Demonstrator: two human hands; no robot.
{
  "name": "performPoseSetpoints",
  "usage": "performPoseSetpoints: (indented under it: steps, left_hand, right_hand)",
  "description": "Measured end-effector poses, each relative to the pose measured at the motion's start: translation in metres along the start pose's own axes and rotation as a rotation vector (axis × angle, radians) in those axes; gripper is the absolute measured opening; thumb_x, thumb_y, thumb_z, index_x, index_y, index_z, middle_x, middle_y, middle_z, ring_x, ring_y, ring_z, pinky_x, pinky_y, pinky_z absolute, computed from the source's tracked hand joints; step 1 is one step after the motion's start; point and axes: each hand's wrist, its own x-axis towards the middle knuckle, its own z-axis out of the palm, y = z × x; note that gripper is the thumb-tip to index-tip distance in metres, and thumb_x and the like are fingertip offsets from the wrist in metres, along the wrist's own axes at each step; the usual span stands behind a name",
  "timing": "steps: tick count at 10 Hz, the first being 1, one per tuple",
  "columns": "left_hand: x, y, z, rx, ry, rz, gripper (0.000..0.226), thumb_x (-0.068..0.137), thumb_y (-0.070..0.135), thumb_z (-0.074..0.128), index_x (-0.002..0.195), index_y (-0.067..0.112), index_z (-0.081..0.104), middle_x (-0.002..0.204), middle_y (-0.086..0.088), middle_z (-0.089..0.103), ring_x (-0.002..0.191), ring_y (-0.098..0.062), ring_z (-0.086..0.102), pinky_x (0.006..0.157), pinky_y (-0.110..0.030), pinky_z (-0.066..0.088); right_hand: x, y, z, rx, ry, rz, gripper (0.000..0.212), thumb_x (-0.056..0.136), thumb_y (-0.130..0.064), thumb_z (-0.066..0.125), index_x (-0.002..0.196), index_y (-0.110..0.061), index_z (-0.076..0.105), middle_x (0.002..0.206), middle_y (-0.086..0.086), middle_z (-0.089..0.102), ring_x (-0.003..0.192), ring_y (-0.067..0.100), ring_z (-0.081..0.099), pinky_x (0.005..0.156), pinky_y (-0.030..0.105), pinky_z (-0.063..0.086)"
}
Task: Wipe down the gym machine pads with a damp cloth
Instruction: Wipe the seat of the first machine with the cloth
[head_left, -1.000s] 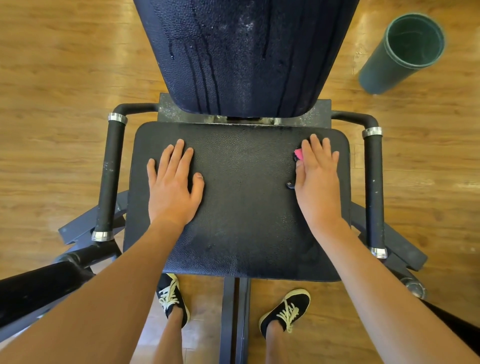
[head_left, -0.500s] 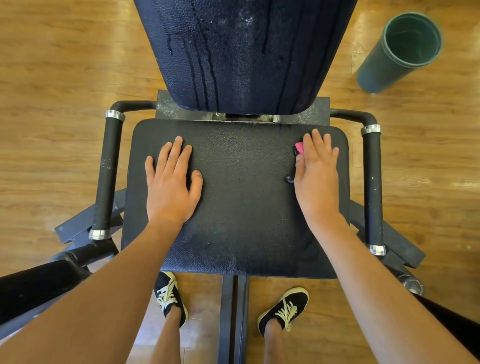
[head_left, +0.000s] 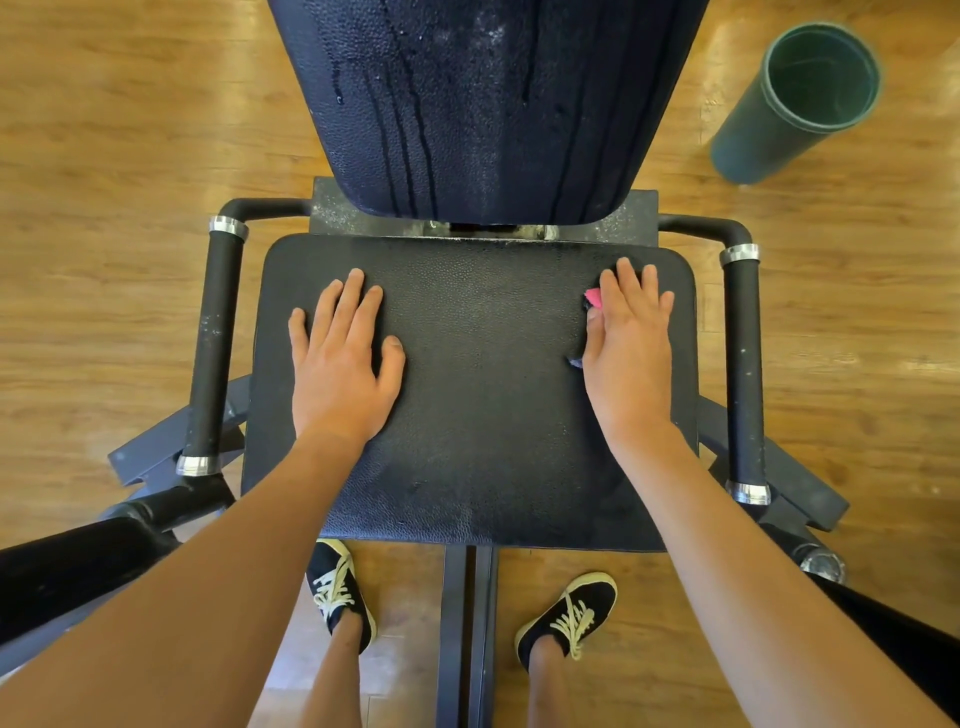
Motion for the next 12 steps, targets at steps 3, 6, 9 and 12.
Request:
performPoseSetpoints:
  steps: [3,6,9,12]
  left_hand:
    - [-0.001,-0.001,0.001,0.009,-0.007,-0.003,0.055,0.103,0.04,0.035,0.153,0.017,0.042,0.168,0.0,0.026,0.156,-0.02,0.017,0.126,-0.054,0.006]
    - [0.0,-0.001,0.0,0.01,0.002,0.004,0.055,0.103,0.041,0.035,0.152,0.017,0.043,0.168,-0.001,0.027,0.156,-0.02,0.017,0.126,-0.054,0.007]
    - [-0.001,-0.004,0.003,0.015,0.013,0.005,0.055,0.103,0.04,0.035,0.152,0.017,0.043,0.167,-0.001,0.028,0.155,-0.021,0.018,0.126,-0.055,0.008]
    - [0.0,-0.003,0.002,0.015,0.002,0.005,0.055,0.103,0.041,0.035,0.152,0.017,0.042,0.168,-0.001,0.027,0.155,-0.021,0.017,0.126,-0.055,0.008]
  right_hand:
    - [-0.058,0.006,0.002,0.043,-0.011,0.027,0.048,0.106,-0.009,0.046,0.154,-0.004,0.041,0.164,0.013,0.033,0.156,0.034,0.017,0.127,0.045,0.007]
    - [-0.041,0.005,0.001,0.008,-0.026,-0.013,0.048,0.106,-0.009,0.045,0.153,-0.002,0.042,0.162,0.014,0.037,0.155,0.036,0.021,0.126,0.045,0.005]
    - [-0.075,0.006,0.005,0.06,-0.033,0.013,0.049,0.104,-0.006,0.048,0.153,-0.003,0.043,0.162,0.013,0.037,0.155,0.034,0.021,0.127,0.045,0.006]
    - [-0.118,0.009,0.005,0.049,-0.045,-0.015,0.049,0.099,-0.003,0.057,0.148,-0.001,0.05,0.159,0.015,0.043,0.152,0.037,0.028,0.125,0.051,0.013]
